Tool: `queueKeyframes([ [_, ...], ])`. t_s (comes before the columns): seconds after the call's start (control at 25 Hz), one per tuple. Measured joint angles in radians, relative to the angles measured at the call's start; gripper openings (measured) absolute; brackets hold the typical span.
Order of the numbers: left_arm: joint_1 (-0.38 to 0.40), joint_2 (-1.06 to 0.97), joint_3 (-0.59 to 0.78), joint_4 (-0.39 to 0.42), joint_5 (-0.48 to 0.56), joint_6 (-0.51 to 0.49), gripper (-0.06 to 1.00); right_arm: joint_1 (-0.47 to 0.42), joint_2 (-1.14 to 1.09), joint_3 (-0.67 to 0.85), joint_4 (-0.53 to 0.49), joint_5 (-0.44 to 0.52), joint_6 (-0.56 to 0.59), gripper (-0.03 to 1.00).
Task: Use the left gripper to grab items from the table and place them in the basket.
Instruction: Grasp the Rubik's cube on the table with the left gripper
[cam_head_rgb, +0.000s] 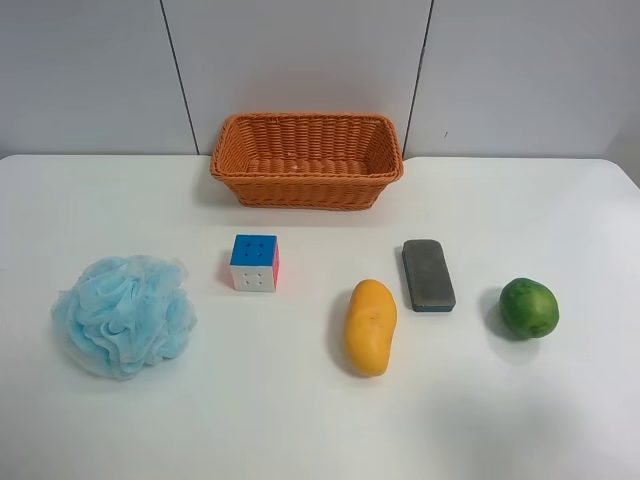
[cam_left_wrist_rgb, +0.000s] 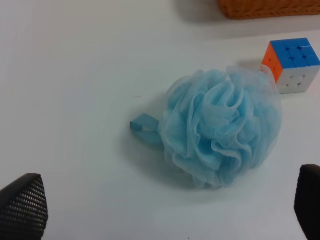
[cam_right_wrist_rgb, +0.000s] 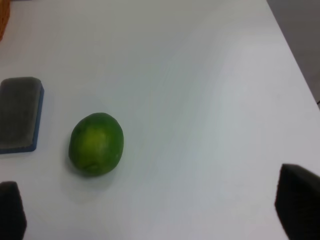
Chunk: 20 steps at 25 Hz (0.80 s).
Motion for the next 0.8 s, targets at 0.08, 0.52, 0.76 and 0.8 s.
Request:
queueKeyframes([
  [0.08, 0.0, 0.0, 0.0, 0.0, 0.0, 0.0, 0.99, 0.0, 0.0, 0.0, 0.0, 0.0, 0.0, 0.99],
  [0.52, 0.0, 0.0, 0.0, 0.0, 0.0, 0.0, 0.99, 0.0, 0.0, 0.0, 0.0, 0.0, 0.0, 0.99],
  [0.76, 0.0, 0.0, 0.0, 0.0, 0.0, 0.0, 0.99, 0.0, 0.0, 0.0, 0.0, 0.0, 0.0, 0.99],
  [0.8, 0.0, 0.0, 0.0, 0.0, -0.001, 0.0, 0.99, 0.0, 0.0, 0.0, 0.0, 0.0, 0.0, 0.99],
])
